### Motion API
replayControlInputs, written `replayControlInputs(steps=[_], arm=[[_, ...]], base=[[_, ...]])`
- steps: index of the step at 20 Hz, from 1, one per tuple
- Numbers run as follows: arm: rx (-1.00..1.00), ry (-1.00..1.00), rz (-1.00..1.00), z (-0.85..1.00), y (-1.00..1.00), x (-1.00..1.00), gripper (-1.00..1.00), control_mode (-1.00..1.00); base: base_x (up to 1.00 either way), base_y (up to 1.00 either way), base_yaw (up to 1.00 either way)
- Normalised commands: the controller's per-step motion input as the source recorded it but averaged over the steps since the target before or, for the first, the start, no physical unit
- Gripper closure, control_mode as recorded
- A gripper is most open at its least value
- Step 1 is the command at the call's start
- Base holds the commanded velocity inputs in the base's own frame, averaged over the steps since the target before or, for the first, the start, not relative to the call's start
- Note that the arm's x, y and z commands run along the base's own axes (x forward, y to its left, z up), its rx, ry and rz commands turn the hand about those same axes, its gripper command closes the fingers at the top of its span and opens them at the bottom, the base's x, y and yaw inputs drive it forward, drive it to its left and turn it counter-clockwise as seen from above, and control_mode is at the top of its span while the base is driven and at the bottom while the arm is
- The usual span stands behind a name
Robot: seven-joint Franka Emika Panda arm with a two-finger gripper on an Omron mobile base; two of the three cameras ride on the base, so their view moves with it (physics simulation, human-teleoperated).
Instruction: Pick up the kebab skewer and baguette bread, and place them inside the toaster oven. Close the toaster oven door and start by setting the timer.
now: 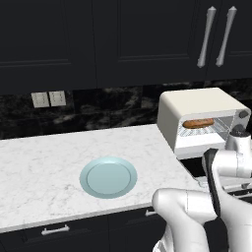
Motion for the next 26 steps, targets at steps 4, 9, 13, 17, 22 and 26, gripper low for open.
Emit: replayControlInputs(steps=[4, 9, 13, 17, 22, 26], arm=[[0.05, 0.0, 0.03, -0.37, -0.21, 0.31, -1.0, -1.0], [0.04, 0.0, 0.03, -0.43, -0.17, 0.25, -1.0, -1.0], [0.05, 0.0, 0.02, -0.33, -0.08, 0.34, -1.0, -1.0], [0.02, 0.0, 0.01, -0.27, -0.06, 0.3, -1.0, -1.0], [0.0, 0.0, 0.0, -0.23, -0.02, 0.31, -1.0, -1.0], [0.0, 0.0, 0.0, -0.12, 0.0, 0.23, -1.0, -1.0]], base=[[0.0, 0.0, 0.0], [0.0, 0.0, 0.0], [0.0, 0.0, 0.0], [0.0, 0.0, 0.0], [0.0, 0.0, 0.0], [0.0, 0.0, 0.0]])
